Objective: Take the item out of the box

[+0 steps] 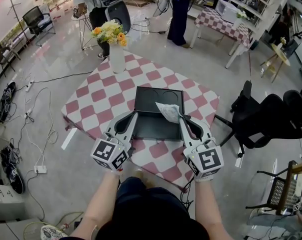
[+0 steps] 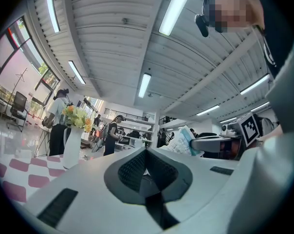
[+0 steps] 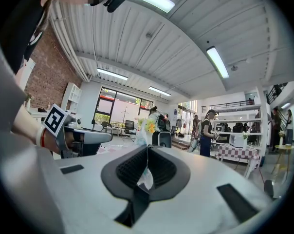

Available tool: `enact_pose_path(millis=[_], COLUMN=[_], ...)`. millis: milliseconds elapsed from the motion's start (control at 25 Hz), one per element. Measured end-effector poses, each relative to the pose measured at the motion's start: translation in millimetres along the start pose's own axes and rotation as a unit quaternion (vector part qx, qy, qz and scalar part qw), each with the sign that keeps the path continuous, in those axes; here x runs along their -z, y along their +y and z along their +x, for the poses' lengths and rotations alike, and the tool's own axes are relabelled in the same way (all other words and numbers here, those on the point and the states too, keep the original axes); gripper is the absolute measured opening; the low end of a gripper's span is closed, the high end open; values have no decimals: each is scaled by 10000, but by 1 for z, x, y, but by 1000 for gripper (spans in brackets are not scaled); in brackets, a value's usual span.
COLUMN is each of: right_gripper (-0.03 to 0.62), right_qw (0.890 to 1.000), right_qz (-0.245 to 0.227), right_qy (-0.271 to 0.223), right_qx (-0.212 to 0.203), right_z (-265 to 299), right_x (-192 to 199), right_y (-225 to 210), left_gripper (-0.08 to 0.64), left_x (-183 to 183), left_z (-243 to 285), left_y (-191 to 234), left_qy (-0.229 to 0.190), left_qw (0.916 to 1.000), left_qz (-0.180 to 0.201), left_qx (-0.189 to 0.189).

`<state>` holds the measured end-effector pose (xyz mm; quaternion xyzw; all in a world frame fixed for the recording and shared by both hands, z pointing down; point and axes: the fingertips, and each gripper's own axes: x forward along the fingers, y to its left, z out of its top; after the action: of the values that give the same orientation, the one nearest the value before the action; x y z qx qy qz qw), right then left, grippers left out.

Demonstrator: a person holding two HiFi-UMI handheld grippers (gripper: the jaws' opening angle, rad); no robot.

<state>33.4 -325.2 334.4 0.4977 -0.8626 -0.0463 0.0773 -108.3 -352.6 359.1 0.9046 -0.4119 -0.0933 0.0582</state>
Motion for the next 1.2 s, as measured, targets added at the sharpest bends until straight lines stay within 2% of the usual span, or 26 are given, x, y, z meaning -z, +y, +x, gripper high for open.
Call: enact_pose_path(millis=[1200], right_gripper=[6], right_qw=[10000], right_qz=[11], right_qy=[-15], right_qx=[-11], right_z=[10], right_x=[3], right_y=[1], left_gripper=[8], left_x=[-1], left_z=[0], left_y=[15], left_qy=[-32], left_qw=[10000], left_qz=[21], left_qx=[-72])
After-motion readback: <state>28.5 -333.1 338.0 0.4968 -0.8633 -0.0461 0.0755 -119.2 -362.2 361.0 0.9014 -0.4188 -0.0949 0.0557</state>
